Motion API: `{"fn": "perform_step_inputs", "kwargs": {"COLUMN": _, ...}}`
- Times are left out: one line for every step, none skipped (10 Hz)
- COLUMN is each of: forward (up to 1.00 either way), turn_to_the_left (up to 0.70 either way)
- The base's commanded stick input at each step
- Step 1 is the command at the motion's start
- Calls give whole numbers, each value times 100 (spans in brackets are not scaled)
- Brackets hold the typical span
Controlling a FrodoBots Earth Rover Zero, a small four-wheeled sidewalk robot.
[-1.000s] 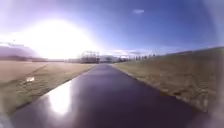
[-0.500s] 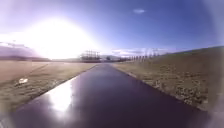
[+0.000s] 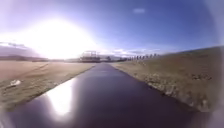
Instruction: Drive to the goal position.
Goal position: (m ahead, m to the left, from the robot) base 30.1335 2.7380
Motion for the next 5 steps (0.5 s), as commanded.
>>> {"fn": "perform_step_inputs", "kwargs": {"forward": 100, "turn_to_the_left": 0}}
{"fn": "perform_step_inputs", "kwargs": {"forward": 100, "turn_to_the_left": 0}}
{"fn": "perform_step_inputs", "kwargs": {"forward": 100, "turn_to_the_left": 0}}
{"fn": "perform_step_inputs", "kwargs": {"forward": 100, "turn_to_the_left": 0}}
{"fn": "perform_step_inputs", "kwargs": {"forward": 100, "turn_to_the_left": 0}}
